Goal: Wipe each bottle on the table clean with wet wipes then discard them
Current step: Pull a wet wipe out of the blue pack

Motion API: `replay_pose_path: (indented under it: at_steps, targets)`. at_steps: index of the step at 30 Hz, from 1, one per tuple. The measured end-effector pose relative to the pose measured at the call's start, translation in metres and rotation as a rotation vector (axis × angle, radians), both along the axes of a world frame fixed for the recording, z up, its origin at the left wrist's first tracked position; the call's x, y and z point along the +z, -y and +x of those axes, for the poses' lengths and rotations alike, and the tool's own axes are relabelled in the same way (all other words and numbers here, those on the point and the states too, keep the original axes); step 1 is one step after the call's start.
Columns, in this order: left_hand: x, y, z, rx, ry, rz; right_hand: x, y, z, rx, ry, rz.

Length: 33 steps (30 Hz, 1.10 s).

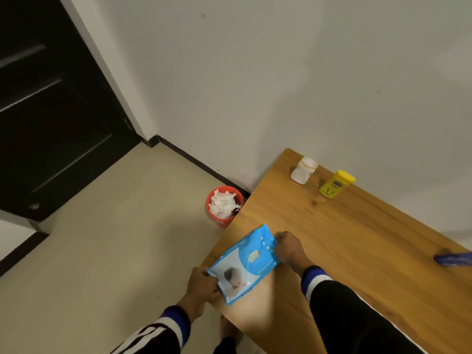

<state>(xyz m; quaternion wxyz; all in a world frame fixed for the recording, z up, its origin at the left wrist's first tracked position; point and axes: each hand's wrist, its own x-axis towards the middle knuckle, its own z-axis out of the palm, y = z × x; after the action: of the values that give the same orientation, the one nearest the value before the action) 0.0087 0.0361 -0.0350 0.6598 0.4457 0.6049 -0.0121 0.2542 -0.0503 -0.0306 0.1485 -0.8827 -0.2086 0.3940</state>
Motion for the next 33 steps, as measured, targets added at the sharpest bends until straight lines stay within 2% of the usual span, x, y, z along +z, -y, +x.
replay_pose_path:
  at_steps: [2,5,9,16,24,30,33]
  targets:
    - [0.004,0.002,0.011,-0.099,0.004,0.061,0.001,0.03,0.001,-0.096,-0.022,0.063]
    - [0.012,0.014,0.037,-0.243,0.115,0.081,0.005,0.083,0.002,-0.316,-0.07,0.166]
    - [0.012,0.043,0.087,-0.414,0.175,0.131,0.013,0.164,0.005,-0.578,-0.053,0.22]
    - [0.016,0.133,0.16,-0.791,0.19,0.274,0.013,0.292,0.003,-0.795,0.001,0.132]
    - [0.016,0.183,0.179,-0.934,0.18,0.466,-0.01,0.34,0.002,-0.739,-0.01,0.145]
    - [0.017,0.179,0.175,-0.922,0.121,0.378,-0.009,0.332,-0.001,-0.774,-0.097,0.114]
    - [0.018,0.176,0.174,-0.917,0.16,0.36,0.001,0.326,-0.004,-0.638,0.185,0.009]
